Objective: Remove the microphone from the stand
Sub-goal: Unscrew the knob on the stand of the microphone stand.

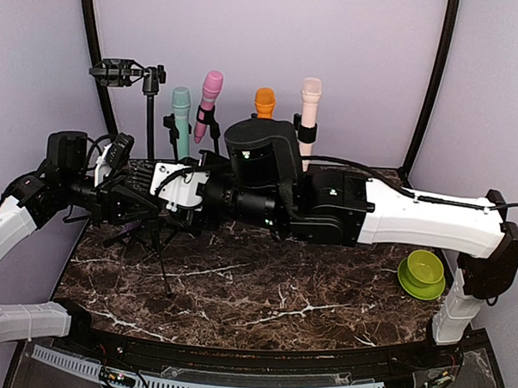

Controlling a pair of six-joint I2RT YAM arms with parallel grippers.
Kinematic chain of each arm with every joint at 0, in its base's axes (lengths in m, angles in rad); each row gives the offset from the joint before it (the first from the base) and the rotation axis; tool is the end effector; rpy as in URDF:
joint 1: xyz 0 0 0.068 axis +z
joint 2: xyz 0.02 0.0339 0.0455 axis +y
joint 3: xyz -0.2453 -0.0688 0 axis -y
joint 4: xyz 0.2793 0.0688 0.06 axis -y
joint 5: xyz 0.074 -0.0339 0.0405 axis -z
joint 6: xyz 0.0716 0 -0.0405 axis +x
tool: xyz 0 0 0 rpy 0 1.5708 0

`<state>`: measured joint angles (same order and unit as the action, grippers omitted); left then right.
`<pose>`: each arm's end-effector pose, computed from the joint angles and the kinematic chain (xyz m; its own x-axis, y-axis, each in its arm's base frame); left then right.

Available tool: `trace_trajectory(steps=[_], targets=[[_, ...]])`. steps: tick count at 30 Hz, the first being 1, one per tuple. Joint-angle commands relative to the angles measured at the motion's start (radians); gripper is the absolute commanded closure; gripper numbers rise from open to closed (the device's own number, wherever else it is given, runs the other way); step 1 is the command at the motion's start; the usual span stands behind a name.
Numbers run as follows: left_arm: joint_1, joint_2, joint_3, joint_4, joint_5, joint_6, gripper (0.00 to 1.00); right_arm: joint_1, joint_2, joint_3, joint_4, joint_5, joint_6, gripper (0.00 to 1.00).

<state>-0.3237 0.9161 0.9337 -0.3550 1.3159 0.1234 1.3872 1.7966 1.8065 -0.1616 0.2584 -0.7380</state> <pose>0.2014 -0.1407 0.3425 -0.1950 0.0982 -0.9759 0.9773 -0.0640 -0.2018 0.1084 0.4835 0.3937 0.5881 -0.3958 -0.7053 -0.6877 0.2144 -0.6937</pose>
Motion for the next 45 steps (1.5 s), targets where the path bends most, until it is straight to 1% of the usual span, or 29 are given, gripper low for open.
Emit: trace_trajectory(steps=[1,10,16,23,27,29,34,45], targets=[[-0.001,-0.011,0.048,0.006,0.03,0.025,1.0,0.006,0.016,0.026,0.004,0.0,0.022,0.7],[-0.001,-0.01,0.052,-0.018,0.026,0.055,1.0,0.006,0.012,0.051,0.008,-0.023,0.037,0.81],[-0.001,-0.002,0.075,-0.127,-0.009,0.203,1.0,0.006,0.035,0.087,-0.044,-0.031,0.084,0.9],[-0.002,0.008,0.1,-0.224,-0.048,0.348,1.0,-0.002,0.047,0.085,-0.048,-0.053,0.173,0.95],[-0.003,0.015,0.115,-0.26,-0.06,0.405,1.0,-0.019,0.049,0.083,-0.052,-0.099,0.26,0.97],[-0.003,0.015,0.116,-0.269,-0.065,0.426,1.0,-0.03,0.047,0.079,-0.048,-0.141,0.32,0.98],[-0.003,0.014,0.12,-0.274,-0.074,0.453,1.0,-0.052,0.031,0.034,0.004,-0.219,0.413,1.0],[-0.003,0.015,0.126,-0.323,-0.091,0.541,1.0,-0.088,0.029,0.029,-0.011,-0.329,0.537,1.0]])
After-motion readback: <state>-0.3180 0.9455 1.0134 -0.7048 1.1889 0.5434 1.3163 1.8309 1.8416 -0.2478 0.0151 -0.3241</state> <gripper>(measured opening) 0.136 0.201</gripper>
